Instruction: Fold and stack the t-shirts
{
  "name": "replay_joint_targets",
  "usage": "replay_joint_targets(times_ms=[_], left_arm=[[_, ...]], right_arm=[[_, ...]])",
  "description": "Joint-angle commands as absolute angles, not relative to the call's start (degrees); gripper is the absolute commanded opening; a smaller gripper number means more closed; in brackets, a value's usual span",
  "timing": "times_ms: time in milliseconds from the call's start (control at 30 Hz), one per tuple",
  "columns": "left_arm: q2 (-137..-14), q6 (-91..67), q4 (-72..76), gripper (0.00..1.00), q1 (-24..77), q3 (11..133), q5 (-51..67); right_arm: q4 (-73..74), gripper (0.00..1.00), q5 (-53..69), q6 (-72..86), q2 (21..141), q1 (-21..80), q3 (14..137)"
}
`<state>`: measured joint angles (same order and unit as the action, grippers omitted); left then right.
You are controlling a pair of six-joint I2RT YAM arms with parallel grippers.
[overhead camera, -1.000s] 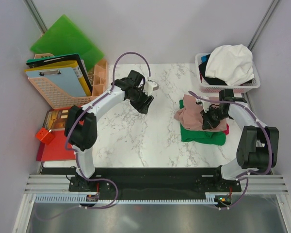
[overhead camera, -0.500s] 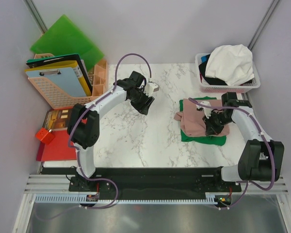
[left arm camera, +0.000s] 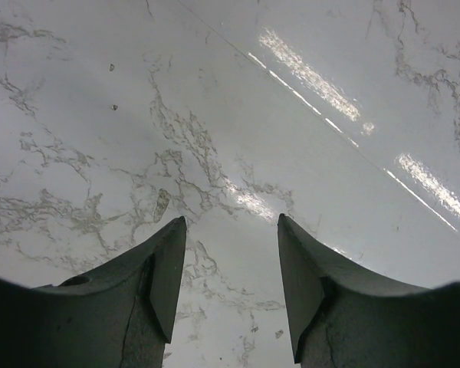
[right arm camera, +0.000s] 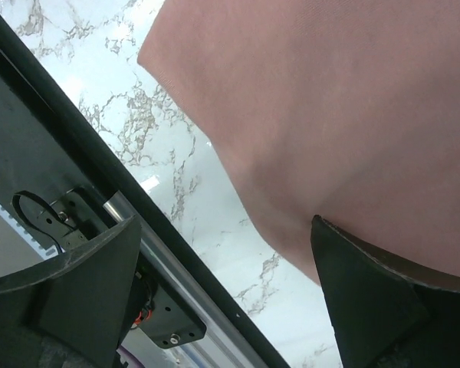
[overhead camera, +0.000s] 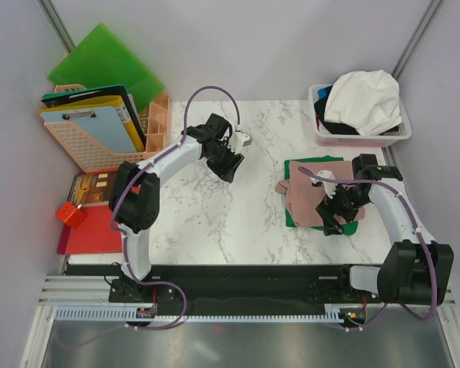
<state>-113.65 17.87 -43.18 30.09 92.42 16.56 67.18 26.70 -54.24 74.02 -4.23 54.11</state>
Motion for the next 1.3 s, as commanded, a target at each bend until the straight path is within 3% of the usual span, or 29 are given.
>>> replay_joint_targets(times_ms=[0,200,333,500,733,1100,1267], left_arm=[[-113.29,19.34,-42.45,0.58,29.88,93.43,17.22],[-114.43,18.55,-41.22,0.57,29.97,91.84,26.96],[-118.12,16.79,-43.94,0.57,30.58,96.92,40.31],[-120.58,17.4,-44.82,0.57,33.92,98.61,35.6],[-125.49,16.35,-44.91,0.56,34.89,101.5,36.29],[-133.41,12.05,-35.08,0.57,36.39,117.94,23.3],[-134.82,7.91,-33.05,0.57,37.35,120.41,28.91]], right_arm=[[70.3,0.98,26.54,-54.58,68.92,-4.13,57.65],[69.79,0.98,27.78,-53.09,65.66,-4.22,59.86],[64.09,0.98,27.07,-49.41,64.78,-4.22,57.49],[51.17,0.98,22.95,-39.38,67.31,-3.26,57.82],[49.05,0.98,22.85,-37.36,78.92,-1.5,63.19],[48.6,0.98,19.18,-36.56,73.83,-1.5,57.92],[48.87,0.98,16.35,-36.74,72.95,-1.67,56.6]])
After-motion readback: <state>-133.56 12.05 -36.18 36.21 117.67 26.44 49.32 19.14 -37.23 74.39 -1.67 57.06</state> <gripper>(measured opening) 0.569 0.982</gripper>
